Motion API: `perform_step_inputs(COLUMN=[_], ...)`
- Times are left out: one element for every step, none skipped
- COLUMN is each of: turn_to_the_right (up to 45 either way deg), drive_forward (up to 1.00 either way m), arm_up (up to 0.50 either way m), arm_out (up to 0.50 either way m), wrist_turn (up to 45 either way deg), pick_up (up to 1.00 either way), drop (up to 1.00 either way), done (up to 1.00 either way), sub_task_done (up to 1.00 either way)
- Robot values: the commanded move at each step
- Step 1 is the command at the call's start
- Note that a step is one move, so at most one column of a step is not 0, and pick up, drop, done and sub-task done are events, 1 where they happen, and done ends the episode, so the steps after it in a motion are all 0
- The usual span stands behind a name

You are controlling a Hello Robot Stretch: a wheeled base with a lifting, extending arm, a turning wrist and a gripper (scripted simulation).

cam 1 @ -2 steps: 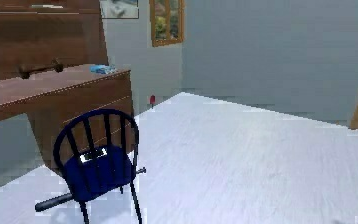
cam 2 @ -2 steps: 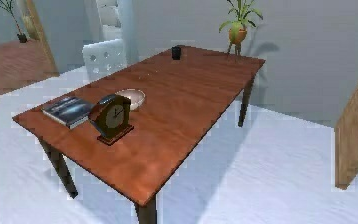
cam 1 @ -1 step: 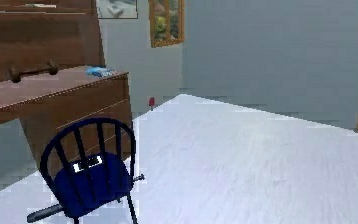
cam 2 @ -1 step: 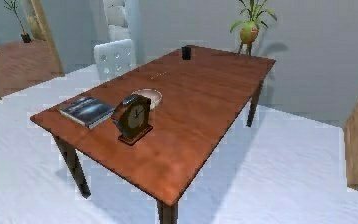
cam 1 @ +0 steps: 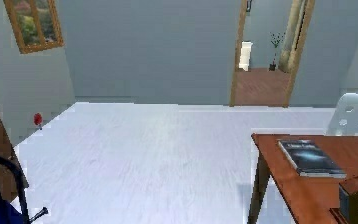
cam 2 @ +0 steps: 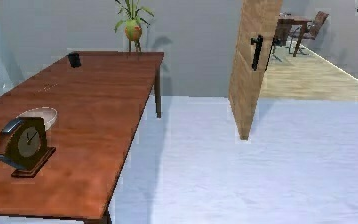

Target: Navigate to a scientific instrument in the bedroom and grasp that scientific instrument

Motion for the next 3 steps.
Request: perform_step_inputs(turn_to_the_right=[0.0, 6.0, 0.0], drive_forward=[1.00, 0.00, 0.35], arm_up=[0.00, 0.00, 0.00], arm_out=[0.00, 0.00, 0.00], wrist_turn=[0.0, 0.0, 0.0], pick_up=[0.00, 0.00, 0.00], drop=[0.00, 0.00, 0.00], done=[0.00, 0.00, 0.00], sub_task_done=[0.00, 0.00, 0.00])
